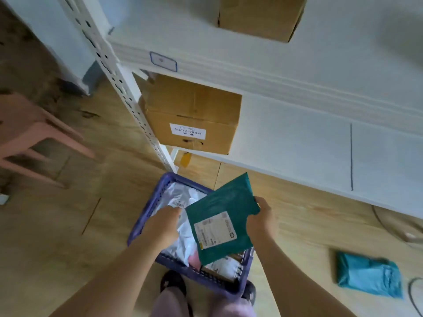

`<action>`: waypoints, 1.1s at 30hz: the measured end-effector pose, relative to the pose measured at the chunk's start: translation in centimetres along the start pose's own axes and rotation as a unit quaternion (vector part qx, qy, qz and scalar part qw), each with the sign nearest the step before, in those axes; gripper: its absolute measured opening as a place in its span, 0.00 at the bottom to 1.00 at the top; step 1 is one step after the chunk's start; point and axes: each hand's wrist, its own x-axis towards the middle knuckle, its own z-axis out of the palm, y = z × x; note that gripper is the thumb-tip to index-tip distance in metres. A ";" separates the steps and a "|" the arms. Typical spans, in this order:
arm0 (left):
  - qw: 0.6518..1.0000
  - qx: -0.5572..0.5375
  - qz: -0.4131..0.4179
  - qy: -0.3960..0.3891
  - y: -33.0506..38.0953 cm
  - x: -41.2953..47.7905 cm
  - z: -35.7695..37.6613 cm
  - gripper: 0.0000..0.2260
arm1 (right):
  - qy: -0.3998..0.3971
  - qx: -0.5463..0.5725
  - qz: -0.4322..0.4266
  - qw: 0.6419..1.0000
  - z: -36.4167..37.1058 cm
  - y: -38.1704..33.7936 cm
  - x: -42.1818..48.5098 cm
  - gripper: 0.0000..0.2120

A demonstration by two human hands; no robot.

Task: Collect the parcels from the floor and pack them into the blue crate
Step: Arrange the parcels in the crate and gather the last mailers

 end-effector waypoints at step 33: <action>0.978 -0.200 -0.031 -0.040 -1.3 20.6 27.4 0.13 | -0.231 -0.441 -0.131 0.857 24.2 17.2 11.3 0.41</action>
